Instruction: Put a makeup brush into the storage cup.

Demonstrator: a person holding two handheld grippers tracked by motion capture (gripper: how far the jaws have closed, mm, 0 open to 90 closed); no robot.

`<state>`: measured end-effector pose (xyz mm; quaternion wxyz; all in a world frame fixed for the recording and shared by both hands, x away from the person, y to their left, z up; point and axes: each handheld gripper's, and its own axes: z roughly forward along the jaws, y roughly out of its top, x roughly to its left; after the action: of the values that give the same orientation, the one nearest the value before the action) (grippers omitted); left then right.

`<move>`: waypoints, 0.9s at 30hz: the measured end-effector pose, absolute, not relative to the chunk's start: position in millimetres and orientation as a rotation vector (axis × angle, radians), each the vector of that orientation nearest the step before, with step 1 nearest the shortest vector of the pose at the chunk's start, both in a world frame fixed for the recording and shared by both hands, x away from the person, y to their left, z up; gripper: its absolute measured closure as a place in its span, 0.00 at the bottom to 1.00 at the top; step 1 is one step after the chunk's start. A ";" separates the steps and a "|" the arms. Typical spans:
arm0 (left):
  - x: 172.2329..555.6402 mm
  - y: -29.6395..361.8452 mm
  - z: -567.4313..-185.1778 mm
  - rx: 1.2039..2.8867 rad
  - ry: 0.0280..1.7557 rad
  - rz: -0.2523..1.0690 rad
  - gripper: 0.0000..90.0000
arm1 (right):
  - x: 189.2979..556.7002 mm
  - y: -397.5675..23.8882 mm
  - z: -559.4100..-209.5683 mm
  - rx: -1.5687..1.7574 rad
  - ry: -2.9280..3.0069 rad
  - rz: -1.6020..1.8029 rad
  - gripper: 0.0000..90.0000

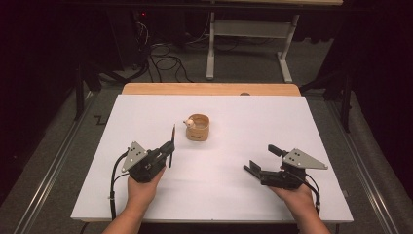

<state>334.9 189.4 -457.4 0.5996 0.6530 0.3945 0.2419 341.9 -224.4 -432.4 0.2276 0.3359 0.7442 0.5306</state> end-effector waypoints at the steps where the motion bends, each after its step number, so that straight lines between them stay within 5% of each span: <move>1: 334.8 188.8 -457.6 1.509 0.915 0.561 0.92 | 343.2 -223.0 -430.6 0.918 2.057 1.474 0.12; 27: 332.5 169.4 -456.6 1.508 0.860 0.528 0.92 | 371.7 -171.9 -393.1 0.844 2.058 1.560 0.13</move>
<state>332.5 169.4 -456.6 0.6157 0.6548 0.3734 0.2294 371.7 -171.9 -393.1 0.2109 0.3037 0.7404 0.5613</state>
